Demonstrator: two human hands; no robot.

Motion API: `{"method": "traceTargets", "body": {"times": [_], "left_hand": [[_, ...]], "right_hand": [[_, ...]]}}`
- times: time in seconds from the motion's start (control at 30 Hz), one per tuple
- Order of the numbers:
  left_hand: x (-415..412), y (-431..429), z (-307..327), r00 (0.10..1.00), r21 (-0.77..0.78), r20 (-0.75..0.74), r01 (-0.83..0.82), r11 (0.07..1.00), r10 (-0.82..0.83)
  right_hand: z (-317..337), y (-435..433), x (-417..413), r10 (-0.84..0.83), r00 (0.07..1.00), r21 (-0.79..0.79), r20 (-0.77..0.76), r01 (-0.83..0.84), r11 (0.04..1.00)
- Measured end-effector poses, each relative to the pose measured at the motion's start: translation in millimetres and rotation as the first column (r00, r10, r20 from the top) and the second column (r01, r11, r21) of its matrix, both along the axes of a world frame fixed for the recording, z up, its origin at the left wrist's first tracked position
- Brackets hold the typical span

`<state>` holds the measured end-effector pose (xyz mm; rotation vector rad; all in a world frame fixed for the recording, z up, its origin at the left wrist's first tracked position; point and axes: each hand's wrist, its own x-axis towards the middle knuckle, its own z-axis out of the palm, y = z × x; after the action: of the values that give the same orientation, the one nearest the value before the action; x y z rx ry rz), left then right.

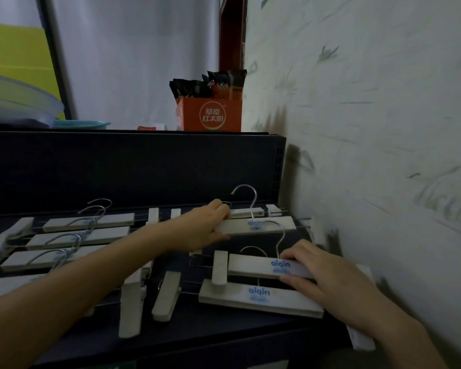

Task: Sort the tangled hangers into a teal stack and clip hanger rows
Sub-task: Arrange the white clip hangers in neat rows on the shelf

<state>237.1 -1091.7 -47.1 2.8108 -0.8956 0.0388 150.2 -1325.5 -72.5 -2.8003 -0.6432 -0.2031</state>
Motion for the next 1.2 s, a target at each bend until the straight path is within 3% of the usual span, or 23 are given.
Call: {"method": "traceTargets", "body": {"times": [0.23, 0.47, 0.67, 0.77, 0.87, 0.97, 1.07, 1.13, 1.2], "left_hand": [[22.1, 24.7, -1.7, 0.991, 0.085, -0.105, -0.077, 0.993, 0.086], [32.6, 34.5, -6.8, 0.991, 0.146, -0.059, -0.113, 0.983, 0.123], [33.5, 32.6, -5.9, 0.987, 0.226, 0.018, -0.158, 0.961, 0.158], [26.8, 29.8, -3.0, 0.978, 0.27, 0.149, -0.181, 0.946, 0.144], [8.2, 25.9, 3.0, 0.965, 0.174, 0.232, -0.169, 0.97, 0.126], [-15.7, 24.9, 9.3, 0.978, 0.018, 0.162, -0.138, 0.99, 0.134], [-39.9, 21.1, 11.2, 0.994, -0.026, 0.039, -0.102, 0.994, 0.103], [-58.4, 12.8, 7.4, 0.997, 0.014, -0.072, -0.023, 1.0, 0.024], [-73.9, 2.1, -3.1, 0.994, 0.149, -0.071, 0.088, 0.985, -0.078]], "right_hand": [[1.5, -0.3, 3.1, 0.013, 1.0, -0.033, -0.011, -0.013, 0.999], [-0.9, -1.7, 5.2, 0.024, 1.0, -0.045, 0.017, -0.023, 0.999], [0.0, -0.6, 5.1, 0.04, 0.999, -0.042, 0.033, -0.039, 0.998], [0.3, -1.2, 7.0, 0.057, 0.998, -0.044, 0.028, -0.056, 0.997], [3.0, -5.4, 12.5, 0.057, 0.998, 0.006, 0.004, -0.057, 0.998], [9.9, -13.6, 22.8, 0.032, 0.999, 0.11, 0.007, -0.033, 0.993], [18.0, -19.4, 40.6, 0.015, 1.0, 0.169, 0.017, -0.017, 0.986], [23.5, -17.6, 53.9, 0.02, 0.999, 0.157, 0.032, -0.025, 0.987], [28.1, -10.6, 66.3, 0.046, 0.998, 0.104, 0.036, -0.049, 0.993]]}}
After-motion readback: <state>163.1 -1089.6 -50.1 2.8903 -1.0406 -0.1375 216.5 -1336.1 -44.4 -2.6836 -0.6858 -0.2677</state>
